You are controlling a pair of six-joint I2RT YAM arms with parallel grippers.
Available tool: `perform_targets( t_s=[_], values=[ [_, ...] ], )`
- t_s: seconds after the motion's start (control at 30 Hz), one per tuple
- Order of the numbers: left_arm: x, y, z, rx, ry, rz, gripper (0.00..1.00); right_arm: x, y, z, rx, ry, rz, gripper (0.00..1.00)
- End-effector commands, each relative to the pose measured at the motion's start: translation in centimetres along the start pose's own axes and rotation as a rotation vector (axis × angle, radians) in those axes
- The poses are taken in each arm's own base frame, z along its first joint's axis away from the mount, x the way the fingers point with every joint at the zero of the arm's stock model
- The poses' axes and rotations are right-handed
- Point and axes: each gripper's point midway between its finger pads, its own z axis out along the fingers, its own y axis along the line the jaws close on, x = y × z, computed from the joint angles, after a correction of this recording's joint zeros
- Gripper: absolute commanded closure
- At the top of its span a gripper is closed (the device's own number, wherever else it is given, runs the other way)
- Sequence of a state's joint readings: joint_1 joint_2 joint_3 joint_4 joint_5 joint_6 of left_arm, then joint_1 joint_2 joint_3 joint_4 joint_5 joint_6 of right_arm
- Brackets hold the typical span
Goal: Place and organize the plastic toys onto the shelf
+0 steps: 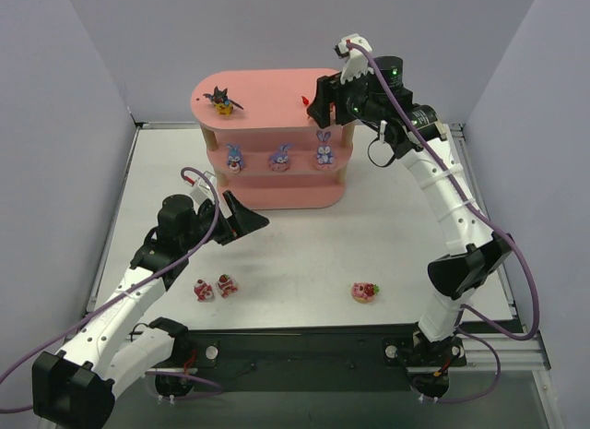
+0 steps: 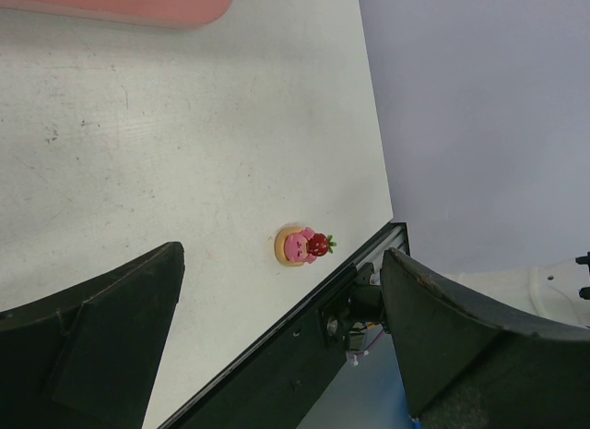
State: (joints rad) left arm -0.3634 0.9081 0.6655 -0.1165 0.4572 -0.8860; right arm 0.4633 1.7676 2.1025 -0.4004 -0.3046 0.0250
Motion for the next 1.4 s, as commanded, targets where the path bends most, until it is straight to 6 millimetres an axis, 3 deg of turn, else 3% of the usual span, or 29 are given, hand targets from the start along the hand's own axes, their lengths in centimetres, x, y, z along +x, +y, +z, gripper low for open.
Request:
perform_targets(
  t_s=[0.0, 0.17, 0.2, 0.4, 0.5, 0.53, 0.57, 0.63, 0.97, 1.37],
  values=[
    [-1.0, -1.2, -0.3, 0.038, -0.023, 0.028, 0.03, -2.6, 0.1, -0.3, -0.014, -0.088, -0.014, 0.42],
    [-1.0, -1.1, -0.3, 0.037, -0.025, 0.027, 0.03, -2.5, 0.0, -0.1, -0.012, -0.091, 0.000, 0.57],
    [-1.1, -1.2, -0.3, 0.038, -0.026, 0.028, 0.03, -2.6, -0.1, -0.2, -0.006, -0.095, 0.007, 0.64],
    [-1.1, -1.0, -0.4, 0.035, -0.027, 0.027, 0.03, -2.5, -0.1, 0.0, 0.030, -0.097, 0.008, 0.75],
    [-1.0, -1.0, -0.3, 0.034, -0.024, 0.024, 0.03, -2.6, -0.1, -0.2, 0.107, -0.105, -0.019, 0.75],
    [-1.0, -1.0, -0.4, 0.035, -0.025, 0.025, 0.03, -2.7, -0.9, -0.4, 0.182, -0.110, -0.038, 0.75],
    [-1.0, -1.0, -0.3, 0.035, -0.025, 0.025, 0.03, -2.8, 0.0, -0.3, 0.195, -0.114, -0.043, 0.75],
    [-1.0, -1.0, -0.3, 0.034, -0.023, 0.024, 0.03, -2.7, -1.0, -0.4, 0.296, -0.109, -0.070, 0.75],
    [-1.0, -0.9, -0.4, 0.032, -0.025, 0.023, 0.03, -2.3, -1.1, -1.7, 0.513, -0.070, -0.042, 0.75],
    [-0.8, -0.8, -0.4, 0.033, -0.019, 0.014, 0.03, -2.2, -1.9, -1.9, 0.585, -0.080, 0.040, 0.67]
  ],
)
